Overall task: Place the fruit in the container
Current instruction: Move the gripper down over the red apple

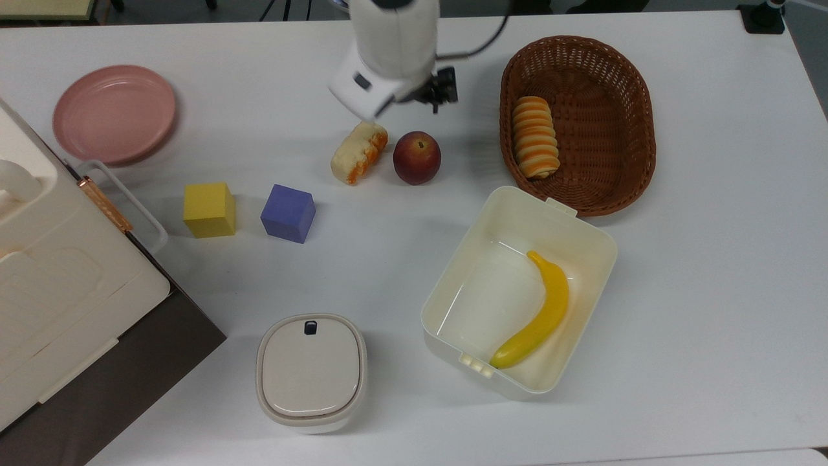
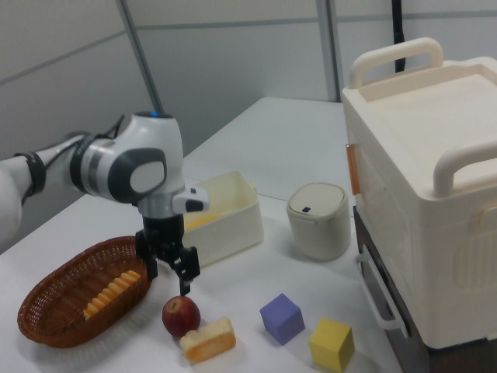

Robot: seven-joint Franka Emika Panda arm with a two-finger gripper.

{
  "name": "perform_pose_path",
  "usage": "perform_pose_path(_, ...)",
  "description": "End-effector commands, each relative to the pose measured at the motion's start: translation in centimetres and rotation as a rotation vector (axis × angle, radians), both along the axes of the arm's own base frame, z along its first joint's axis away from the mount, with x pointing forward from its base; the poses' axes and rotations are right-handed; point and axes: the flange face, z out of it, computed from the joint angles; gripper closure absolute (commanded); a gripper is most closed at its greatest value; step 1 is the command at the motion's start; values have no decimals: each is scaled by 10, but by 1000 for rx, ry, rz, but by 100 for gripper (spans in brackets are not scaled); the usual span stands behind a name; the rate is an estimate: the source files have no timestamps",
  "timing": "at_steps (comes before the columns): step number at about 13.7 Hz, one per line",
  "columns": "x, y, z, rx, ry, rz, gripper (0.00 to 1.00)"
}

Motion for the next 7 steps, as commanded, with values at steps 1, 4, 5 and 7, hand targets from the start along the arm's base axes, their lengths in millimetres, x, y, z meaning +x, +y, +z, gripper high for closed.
perform_pose_path(1, -1, 17, -39, 10, 25, 7, 0)
perform_pose_path(4, 4, 23, -57, 9, 21, 14, 0)
perform_pose_path(5, 6, 23, -63, 5, 21, 16, 0)
perform_pose_path(7, 9, 23, -72, 0, 22, 19, 0)
